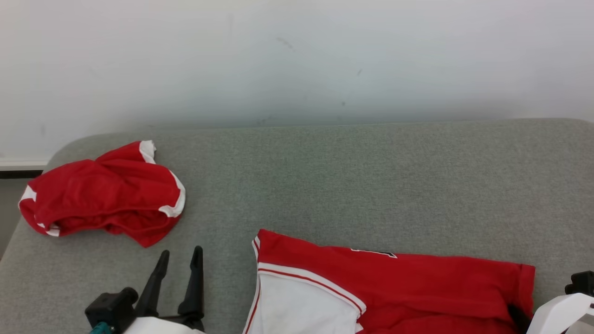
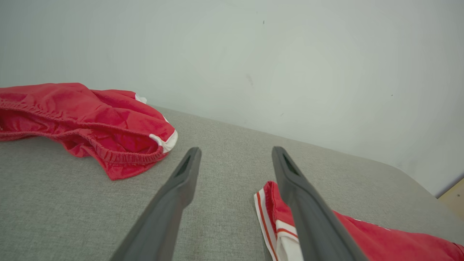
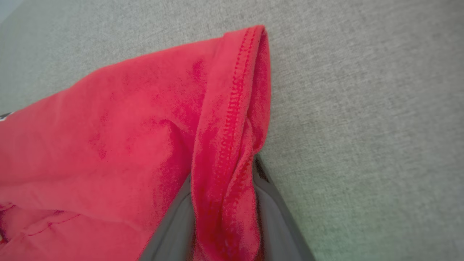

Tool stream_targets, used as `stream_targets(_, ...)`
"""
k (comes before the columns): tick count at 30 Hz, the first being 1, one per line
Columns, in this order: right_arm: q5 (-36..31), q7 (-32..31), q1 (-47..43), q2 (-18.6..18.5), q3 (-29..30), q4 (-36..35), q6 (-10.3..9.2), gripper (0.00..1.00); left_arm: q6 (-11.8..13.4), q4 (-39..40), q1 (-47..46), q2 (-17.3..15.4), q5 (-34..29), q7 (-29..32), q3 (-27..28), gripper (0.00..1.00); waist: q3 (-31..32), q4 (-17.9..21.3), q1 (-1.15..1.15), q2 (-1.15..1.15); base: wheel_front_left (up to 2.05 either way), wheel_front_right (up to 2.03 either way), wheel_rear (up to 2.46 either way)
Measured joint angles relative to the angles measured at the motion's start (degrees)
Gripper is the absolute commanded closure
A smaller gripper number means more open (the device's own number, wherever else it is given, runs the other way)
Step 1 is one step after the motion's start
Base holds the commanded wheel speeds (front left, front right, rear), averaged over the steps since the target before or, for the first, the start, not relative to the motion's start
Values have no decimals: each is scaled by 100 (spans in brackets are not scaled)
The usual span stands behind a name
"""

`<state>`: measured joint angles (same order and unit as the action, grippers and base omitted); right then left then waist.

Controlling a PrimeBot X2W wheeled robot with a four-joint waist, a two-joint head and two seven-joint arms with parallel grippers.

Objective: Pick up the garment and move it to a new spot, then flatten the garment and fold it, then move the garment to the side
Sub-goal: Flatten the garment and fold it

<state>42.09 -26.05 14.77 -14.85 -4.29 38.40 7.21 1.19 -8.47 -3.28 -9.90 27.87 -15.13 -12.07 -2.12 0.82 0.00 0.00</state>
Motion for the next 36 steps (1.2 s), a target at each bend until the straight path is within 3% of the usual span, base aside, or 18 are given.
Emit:
stream_targets(2,62,-12,9,9,-15,-32,11,100,-15,-32,-4,25,-11,0,22,0,2,-36,0,0,0,0,0)
stream_targets(9,83,159,88,-54,135,25,26,100,-107,-166,-5,134,-111,0,66,0,40,-83,0,0,0,0,0)
stream_targets(18,-178,526,190,-547,686,42,33,100,-203,-293,2,237,-163,0,194,0,76,58,0,0,0,0,0)
stream_targets(23,-265,598,204,-546,802,-344,33,100,-268,-363,1,302,-190,0,257,0,140,135,0,0,0,0,0)
stream_targets(29,-319,379,-47,-202,760,-1480,33,100,-318,-416,25,366,-243,0,374,0,259,160,0,0,0,0,0)
stream_targets(36,-82,-205,-493,627,405,-2955,33,100,-368,-413,26,469,-401,0,469,0,324,-81,0,0,0,0,0)
